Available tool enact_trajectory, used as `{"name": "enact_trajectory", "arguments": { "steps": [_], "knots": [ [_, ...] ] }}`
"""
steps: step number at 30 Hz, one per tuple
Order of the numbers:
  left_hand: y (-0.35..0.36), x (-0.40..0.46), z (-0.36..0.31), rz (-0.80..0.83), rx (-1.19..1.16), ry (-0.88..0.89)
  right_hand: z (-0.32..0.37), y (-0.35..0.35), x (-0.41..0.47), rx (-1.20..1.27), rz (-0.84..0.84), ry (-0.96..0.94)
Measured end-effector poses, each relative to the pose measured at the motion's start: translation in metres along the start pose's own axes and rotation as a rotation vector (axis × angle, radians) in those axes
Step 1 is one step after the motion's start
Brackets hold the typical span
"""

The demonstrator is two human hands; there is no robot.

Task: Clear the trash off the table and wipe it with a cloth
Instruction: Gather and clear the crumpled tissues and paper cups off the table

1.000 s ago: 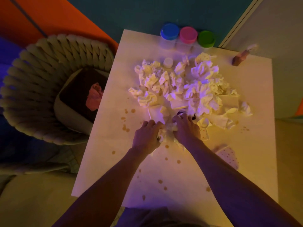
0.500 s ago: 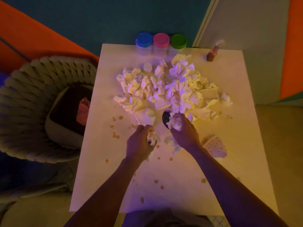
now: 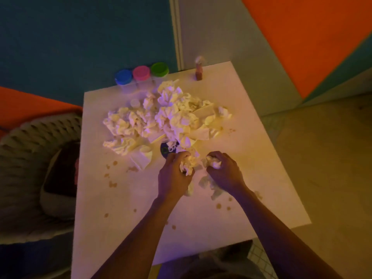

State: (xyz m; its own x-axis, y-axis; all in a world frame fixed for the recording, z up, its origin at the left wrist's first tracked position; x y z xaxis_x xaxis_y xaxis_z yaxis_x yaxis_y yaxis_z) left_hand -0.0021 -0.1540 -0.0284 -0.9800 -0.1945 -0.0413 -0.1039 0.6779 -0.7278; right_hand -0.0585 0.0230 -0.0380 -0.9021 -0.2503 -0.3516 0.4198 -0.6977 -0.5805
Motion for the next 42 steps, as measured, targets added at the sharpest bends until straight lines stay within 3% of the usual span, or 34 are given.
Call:
{"name": "enact_trajectory", "arguments": {
  "steps": [14,23,37,42],
  "knots": [
    [0.129,-0.056,-0.175,0.083,0.003,0.171,-0.134,-0.149,-0.106,0.120,-0.129,0.044],
    [0.176,-0.032,-0.232,0.072,-0.002,0.184,-0.176,-0.227,-0.103,0.067,-0.174,0.063],
    [0.241,0.054,-0.247,-0.151,-0.056,-0.119,-0.203,-0.305,0.022,-0.085,-0.040,-0.057],
    [0.272,0.088,-0.278,-0.126,-0.048,-0.177,-0.225,-0.342,0.061,-0.088,-0.013,-0.036]
  ]
}}
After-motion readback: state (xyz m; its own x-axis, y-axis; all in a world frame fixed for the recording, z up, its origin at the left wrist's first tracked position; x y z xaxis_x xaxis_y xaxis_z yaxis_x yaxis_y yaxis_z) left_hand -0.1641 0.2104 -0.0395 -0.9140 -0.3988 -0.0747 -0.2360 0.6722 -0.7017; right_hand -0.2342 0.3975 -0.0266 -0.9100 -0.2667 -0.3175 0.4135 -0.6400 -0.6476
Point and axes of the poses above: each hand's wrist, its own x-axis towards the middle knuckle, its own y-axis out of the palm, z = x × y, the point moved 3 cm from there along x, towards the middle knuckle, and after that the axes turned 8 degrees about z, right-handed, at the moved point
